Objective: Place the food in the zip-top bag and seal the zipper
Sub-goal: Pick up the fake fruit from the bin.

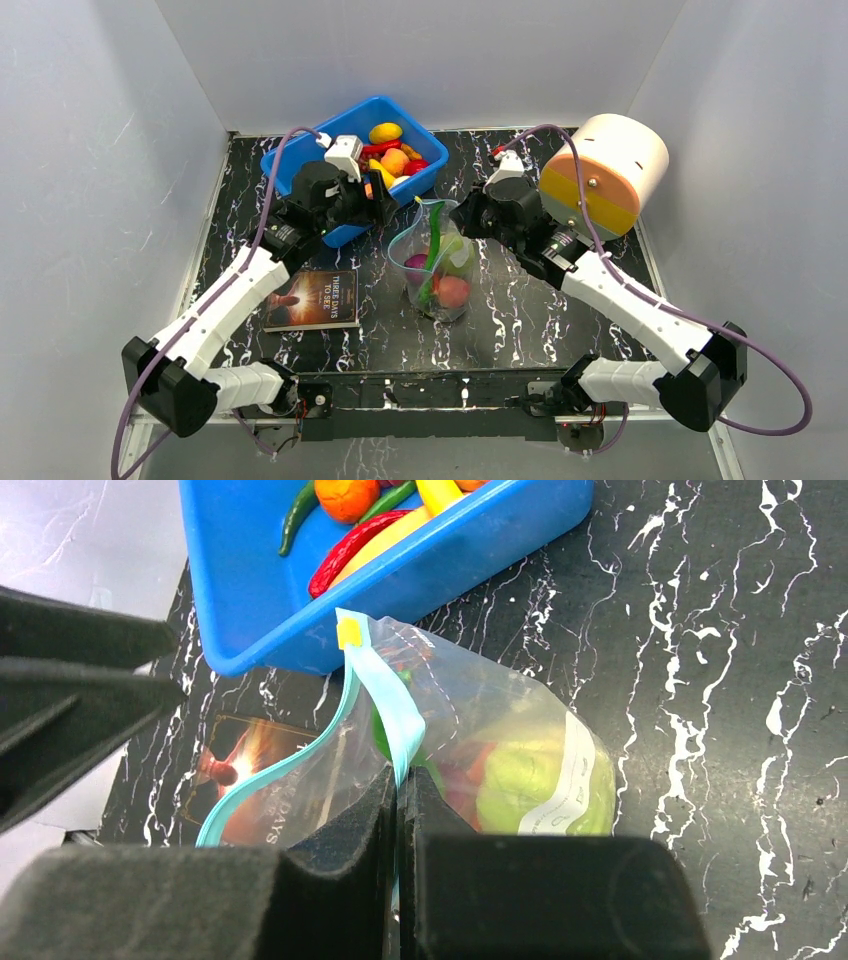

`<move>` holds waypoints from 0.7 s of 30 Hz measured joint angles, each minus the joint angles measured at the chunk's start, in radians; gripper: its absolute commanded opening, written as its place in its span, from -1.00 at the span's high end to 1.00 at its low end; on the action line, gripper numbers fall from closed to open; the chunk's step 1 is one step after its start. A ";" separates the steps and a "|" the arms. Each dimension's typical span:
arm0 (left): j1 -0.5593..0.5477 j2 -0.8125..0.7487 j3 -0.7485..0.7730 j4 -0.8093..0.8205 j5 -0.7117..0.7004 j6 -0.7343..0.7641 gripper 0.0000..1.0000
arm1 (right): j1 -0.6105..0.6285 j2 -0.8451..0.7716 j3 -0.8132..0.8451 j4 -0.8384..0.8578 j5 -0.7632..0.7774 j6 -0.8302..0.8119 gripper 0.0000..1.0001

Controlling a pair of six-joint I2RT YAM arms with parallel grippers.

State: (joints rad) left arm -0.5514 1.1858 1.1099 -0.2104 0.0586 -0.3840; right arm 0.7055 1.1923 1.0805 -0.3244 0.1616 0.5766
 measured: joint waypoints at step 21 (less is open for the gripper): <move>0.284 0.357 0.164 -0.025 -0.188 0.072 -0.54 | 0.000 -0.081 -0.016 -0.039 -0.086 -0.021 1.00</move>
State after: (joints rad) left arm -0.2676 1.5433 1.2739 -0.2352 -0.1295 -0.3119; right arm 0.7055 1.1110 1.0641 -0.3634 0.0757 0.5560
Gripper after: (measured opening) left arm 0.761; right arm 0.009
